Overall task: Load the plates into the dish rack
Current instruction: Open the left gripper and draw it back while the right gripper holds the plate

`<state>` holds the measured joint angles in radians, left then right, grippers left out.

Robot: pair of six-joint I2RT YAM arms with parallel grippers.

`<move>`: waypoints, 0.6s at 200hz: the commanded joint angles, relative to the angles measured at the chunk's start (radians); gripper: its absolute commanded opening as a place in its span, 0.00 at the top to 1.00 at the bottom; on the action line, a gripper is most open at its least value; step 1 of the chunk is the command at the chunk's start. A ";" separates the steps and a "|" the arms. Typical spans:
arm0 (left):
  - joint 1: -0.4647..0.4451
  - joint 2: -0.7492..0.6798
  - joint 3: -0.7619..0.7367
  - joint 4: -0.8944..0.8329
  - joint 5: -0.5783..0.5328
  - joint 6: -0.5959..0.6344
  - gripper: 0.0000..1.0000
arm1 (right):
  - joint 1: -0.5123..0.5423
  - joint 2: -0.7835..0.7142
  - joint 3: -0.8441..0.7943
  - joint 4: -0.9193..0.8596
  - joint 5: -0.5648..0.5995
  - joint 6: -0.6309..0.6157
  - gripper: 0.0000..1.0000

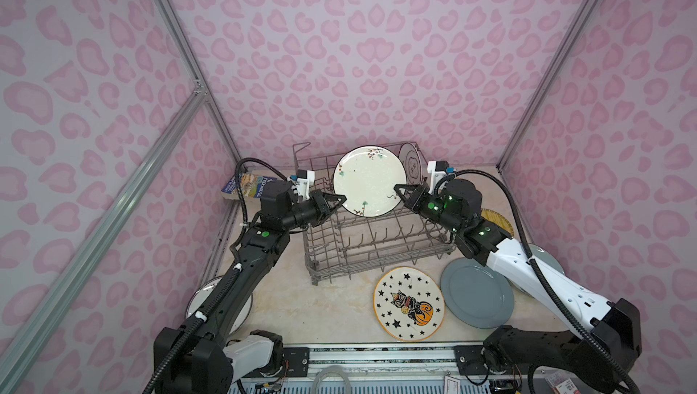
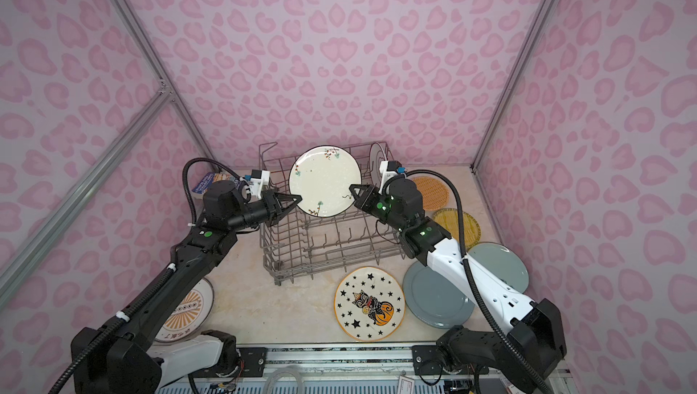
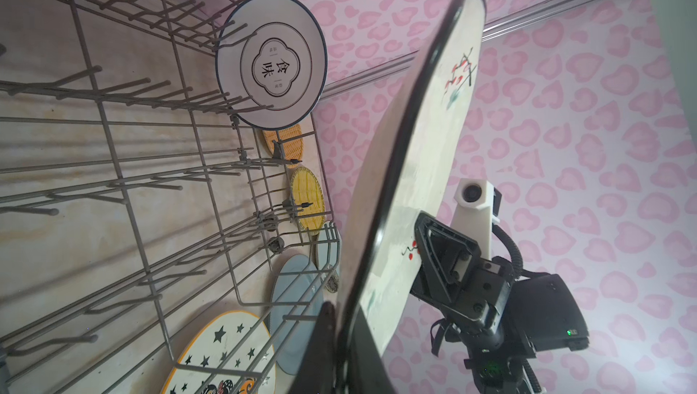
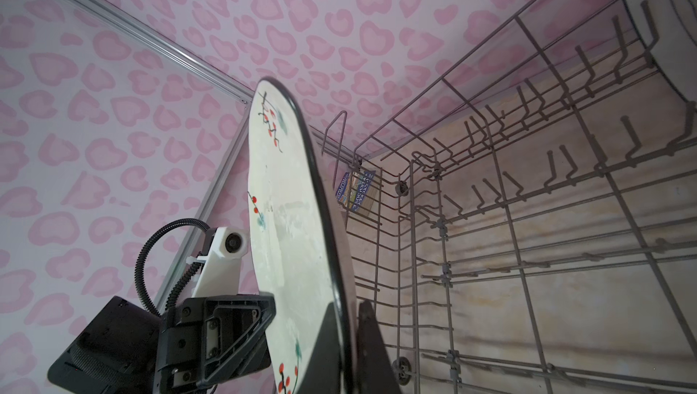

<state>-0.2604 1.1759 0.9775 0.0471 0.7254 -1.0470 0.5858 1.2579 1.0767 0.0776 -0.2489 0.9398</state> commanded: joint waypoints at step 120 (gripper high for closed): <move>0.168 -0.383 0.010 -0.122 -0.001 0.069 0.02 | -0.098 -0.160 0.100 -0.188 0.121 -0.123 1.00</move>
<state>-0.1081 0.8597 0.9768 -0.0151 0.7017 -1.0386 0.4992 1.1194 1.1545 -0.1432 -0.1459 0.8505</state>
